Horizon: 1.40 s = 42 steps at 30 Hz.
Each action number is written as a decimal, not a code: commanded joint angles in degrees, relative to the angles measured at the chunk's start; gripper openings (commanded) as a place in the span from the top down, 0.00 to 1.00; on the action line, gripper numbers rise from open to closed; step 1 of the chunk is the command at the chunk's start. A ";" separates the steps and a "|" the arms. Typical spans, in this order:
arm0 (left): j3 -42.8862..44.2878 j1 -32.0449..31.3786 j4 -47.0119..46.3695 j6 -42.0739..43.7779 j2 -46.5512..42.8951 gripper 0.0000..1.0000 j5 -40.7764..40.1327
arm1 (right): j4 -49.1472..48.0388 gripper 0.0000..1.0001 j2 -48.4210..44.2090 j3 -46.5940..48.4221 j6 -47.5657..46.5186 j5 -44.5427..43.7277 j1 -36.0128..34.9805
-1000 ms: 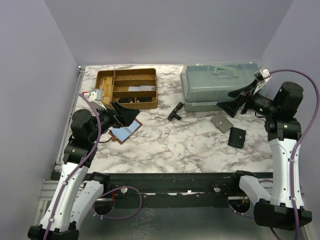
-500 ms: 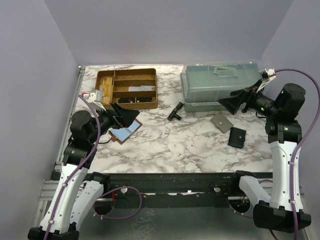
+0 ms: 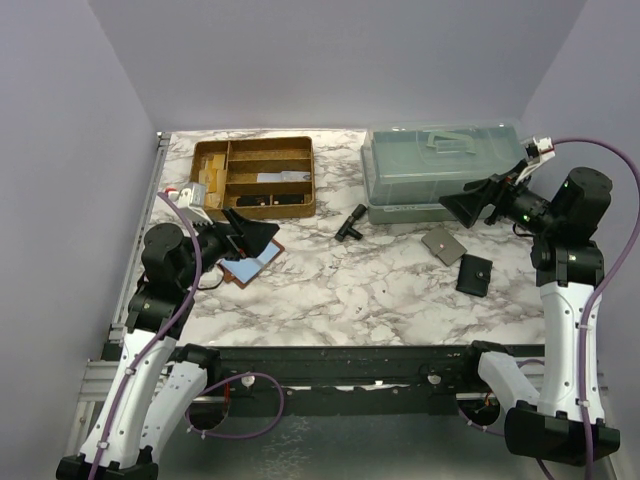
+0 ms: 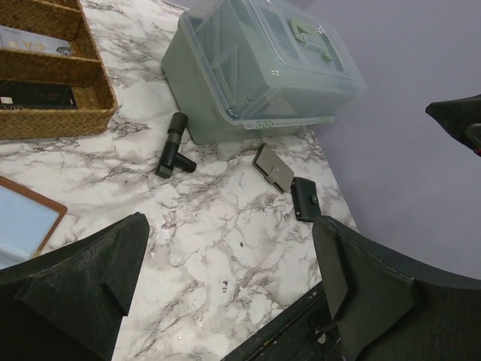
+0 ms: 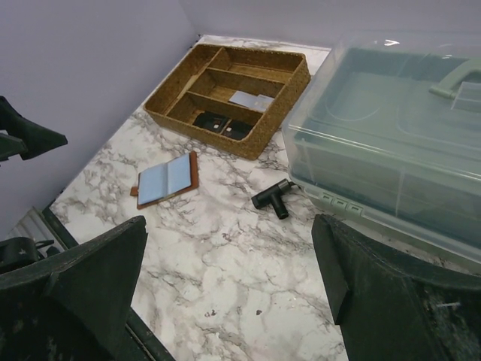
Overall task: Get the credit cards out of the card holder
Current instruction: Reset both arms
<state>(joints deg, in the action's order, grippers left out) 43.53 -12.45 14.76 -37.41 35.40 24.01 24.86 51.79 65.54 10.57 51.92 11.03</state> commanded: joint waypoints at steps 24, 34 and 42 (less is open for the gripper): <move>-2.03 0.26 0.12 0.67 -0.74 0.01 -0.45 | -1.04 0.01 -1.11 -2.16 -0.63 -1.65 1.33; -2.38 0.23 0.14 0.58 -0.93 0.01 -0.54 | -1.07 0.01 -1.36 -2.42 -0.59 -1.65 1.39; -2.38 0.24 0.14 0.67 -1.00 0.01 -0.54 | -1.12 0.01 -1.37 -2.51 -0.63 -1.69 1.54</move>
<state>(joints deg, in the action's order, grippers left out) 41.69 -12.45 15.16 -37.36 35.14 23.99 24.86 51.18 63.57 10.44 51.46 12.12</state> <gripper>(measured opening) 0.987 0.992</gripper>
